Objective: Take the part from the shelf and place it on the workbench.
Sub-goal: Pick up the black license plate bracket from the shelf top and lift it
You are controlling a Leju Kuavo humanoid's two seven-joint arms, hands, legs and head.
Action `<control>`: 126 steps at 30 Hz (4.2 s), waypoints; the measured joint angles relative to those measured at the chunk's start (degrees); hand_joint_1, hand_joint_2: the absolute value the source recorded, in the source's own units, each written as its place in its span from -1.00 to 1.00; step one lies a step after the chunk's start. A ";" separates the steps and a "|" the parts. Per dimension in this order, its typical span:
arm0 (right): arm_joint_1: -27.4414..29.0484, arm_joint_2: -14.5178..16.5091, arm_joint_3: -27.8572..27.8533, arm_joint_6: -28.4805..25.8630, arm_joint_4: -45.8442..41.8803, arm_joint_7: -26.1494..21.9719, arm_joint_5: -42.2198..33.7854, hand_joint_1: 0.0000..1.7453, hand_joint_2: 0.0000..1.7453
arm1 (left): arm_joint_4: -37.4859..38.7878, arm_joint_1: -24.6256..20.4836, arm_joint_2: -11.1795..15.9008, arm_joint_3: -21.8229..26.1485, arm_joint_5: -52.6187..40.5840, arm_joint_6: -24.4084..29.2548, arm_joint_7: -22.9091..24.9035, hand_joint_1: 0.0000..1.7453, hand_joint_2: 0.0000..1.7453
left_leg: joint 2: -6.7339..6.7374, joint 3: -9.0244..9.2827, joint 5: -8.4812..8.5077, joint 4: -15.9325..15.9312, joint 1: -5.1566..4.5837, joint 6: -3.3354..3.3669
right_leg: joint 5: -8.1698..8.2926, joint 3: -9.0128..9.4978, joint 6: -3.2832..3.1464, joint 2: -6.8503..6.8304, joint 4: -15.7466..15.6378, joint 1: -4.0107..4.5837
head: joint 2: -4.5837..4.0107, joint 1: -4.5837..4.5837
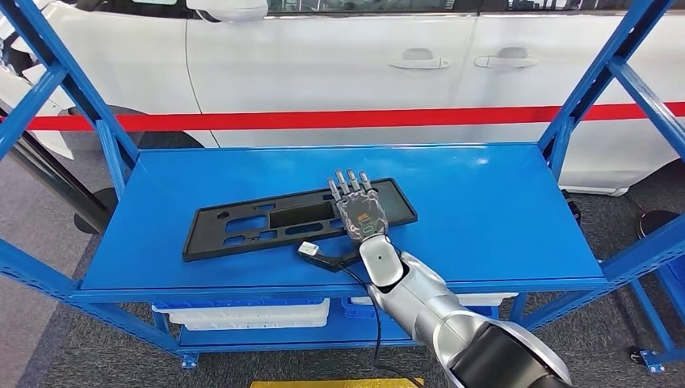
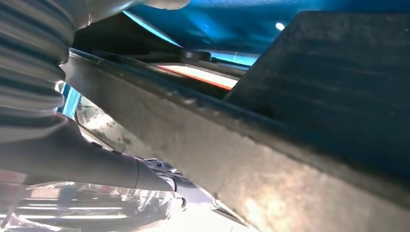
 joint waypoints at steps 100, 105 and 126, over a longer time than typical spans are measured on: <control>35.85 -19.57 -18.39 22.53 -78.44 -48.33 -87.21 1.00 1.00 | 0.00 -1.00 -0.48 12.23 20.46 -6.25 -31.00 -1.00 1.00 | -0.34 -1.07 -0.26 0.07 -0.15 0.21 | -0.24 -0.94 0.16 -0.29 0.08 -0.09 | -0.01 -0.02; 41.15 -19.52 -17.26 22.65 -81.77 -49.57 -86.91 1.00 1.00 | 0.00 -1.18 -0.63 14.02 21.63 -7.03 -30.36 -1.00 1.00 | -0.30 -1.04 -0.27 0.06 -0.15 0.20 | -0.28 -0.93 0.14 -0.28 0.08 -0.09 | -0.01 -0.01; 49.39 -15.60 -15.67 24.06 -84.86 -51.62 -87.68 1.00 1.00 | 0.00 -0.56 -0.60 16.87 22.97 -8.54 -28.22 -1.00 1.00 | -0.25 -1.03 -0.27 0.05 -0.15 0.20 | -0.28 -0.92 0.14 -0.27 0.08 -0.10 | -0.01 0.00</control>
